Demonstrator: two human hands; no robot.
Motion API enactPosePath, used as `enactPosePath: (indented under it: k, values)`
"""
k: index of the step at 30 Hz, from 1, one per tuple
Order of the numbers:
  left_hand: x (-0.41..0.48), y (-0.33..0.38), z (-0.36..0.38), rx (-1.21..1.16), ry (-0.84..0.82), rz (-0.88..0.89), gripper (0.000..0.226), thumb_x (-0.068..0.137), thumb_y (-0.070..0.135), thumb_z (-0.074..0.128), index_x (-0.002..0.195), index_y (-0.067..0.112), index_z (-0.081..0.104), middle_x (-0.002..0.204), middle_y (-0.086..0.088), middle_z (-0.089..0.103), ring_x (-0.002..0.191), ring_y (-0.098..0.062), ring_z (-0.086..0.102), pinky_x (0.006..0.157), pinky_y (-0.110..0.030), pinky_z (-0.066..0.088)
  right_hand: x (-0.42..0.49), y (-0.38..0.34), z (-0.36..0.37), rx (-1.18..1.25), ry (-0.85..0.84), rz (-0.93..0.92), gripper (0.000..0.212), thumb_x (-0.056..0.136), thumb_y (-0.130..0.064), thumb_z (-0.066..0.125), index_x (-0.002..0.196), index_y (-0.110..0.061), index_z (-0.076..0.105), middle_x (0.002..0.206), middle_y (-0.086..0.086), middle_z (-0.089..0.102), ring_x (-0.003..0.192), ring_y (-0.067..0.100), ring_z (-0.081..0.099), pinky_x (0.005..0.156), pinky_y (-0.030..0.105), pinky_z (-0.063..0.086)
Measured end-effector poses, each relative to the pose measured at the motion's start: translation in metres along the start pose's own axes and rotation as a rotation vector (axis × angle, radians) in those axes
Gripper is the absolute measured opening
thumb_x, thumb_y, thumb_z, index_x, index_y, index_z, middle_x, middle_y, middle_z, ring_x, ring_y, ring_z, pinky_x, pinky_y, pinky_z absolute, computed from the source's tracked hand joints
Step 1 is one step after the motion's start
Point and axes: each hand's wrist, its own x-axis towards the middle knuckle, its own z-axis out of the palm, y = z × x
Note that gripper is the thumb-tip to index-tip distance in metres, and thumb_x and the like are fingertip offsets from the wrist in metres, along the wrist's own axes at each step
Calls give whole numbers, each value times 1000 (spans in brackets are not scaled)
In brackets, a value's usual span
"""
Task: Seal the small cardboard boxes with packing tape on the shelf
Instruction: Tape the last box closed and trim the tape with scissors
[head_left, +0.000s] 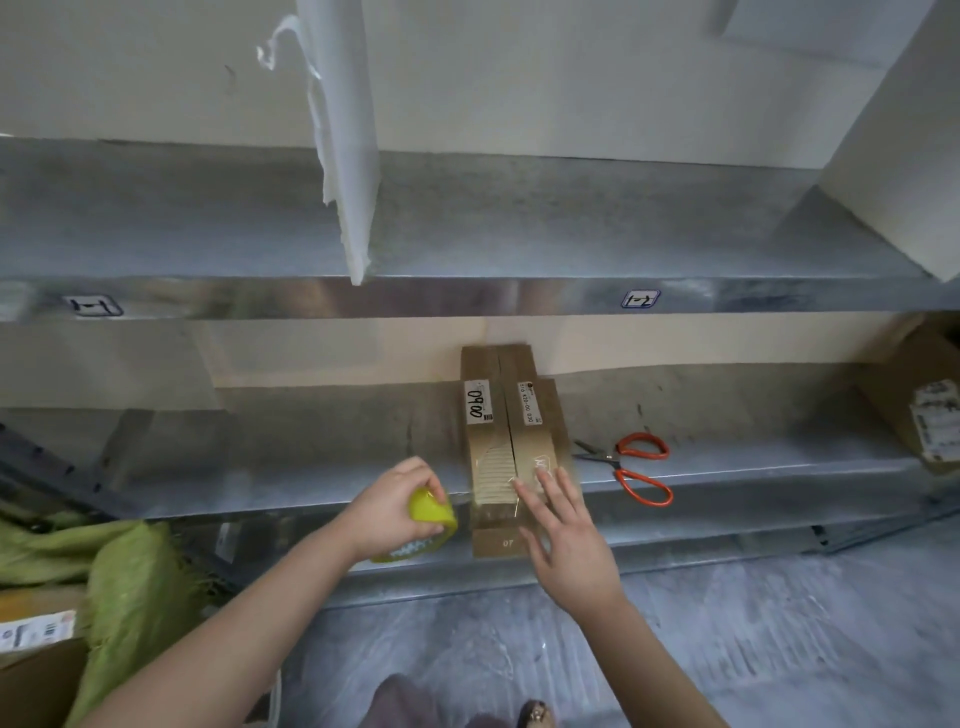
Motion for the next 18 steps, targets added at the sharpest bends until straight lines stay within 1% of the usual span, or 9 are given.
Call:
enactPosePath:
  k: [2,4,6,8,10,12,14,16,18]
  values:
    - [3,-4,-5,45,-57,46,33,70,22,83,95,18,62,101,5,50,95,-9,50,82,-16,37,2,-1,1,7,9,11,55,99,-31,51,149,-44,30,160,-14,19,150,8,0,106,32,44]
    - [5,-6,-14,97,-82,83,32,71,21,81,95,15,62,100,4,50,95,-12,51,83,-20,39,3,-1,0,15,18,28,54,99,-30,51,148,-43,33,160,-13,22,150,8,1,104,33,46]
    - [7,-17,-30,169,-49,88,31,71,21,80,94,12,62,97,4,50,94,-18,54,81,-26,40,2,0,-1,3,19,28,54,99,-31,51,148,-42,34,159,-14,21,150,8,1,103,31,47]
    - [6,-33,-51,215,8,35,31,70,20,82,93,10,63,96,0,54,95,-23,56,79,-25,37,1,-1,-3,-11,22,25,53,99,-35,51,148,-43,34,159,-16,20,150,7,1,101,29,48]
    - [3,-43,-66,232,37,-7,32,69,19,84,92,10,64,96,0,54,95,-22,56,77,-22,34,2,-7,-4,-34,33,33,48,98,-44,46,145,-42,38,159,-14,24,150,10,6,106,30,43]
    - [0,-40,-69,225,39,2,33,68,20,84,92,12,64,95,2,52,95,-20,54,78,-20,33,4,-15,-7,-78,40,58,47,97,-55,32,140,-41,44,155,-10,34,149,15,16,114,36,35]
    - [-6,-33,-63,193,62,20,34,68,22,84,93,14,62,95,4,50,92,-15,51,78,-19,33,10,-25,-13,-117,70,71,50,97,-56,25,133,-37,53,148,-6,45,146,19,25,117,40,29]
    - [-12,-27,-56,153,102,38,34,68,23,83,93,18,60,96,6,49,91,-10,47,79,-17,32,20,-39,-22,-143,118,36,42,97,-50,36,127,-31,59,139,-3,52,144,22,28,116,43,29]
    - [-17,-20,-53,133,134,56,33,69,24,81,93,21,59,98,9,47,91,-6,46,80,-18,35,32,-60,-29,-119,176,-50,37,94,-45,48,122,-26,63,132,-2,57,142,23,33,113,41,35]
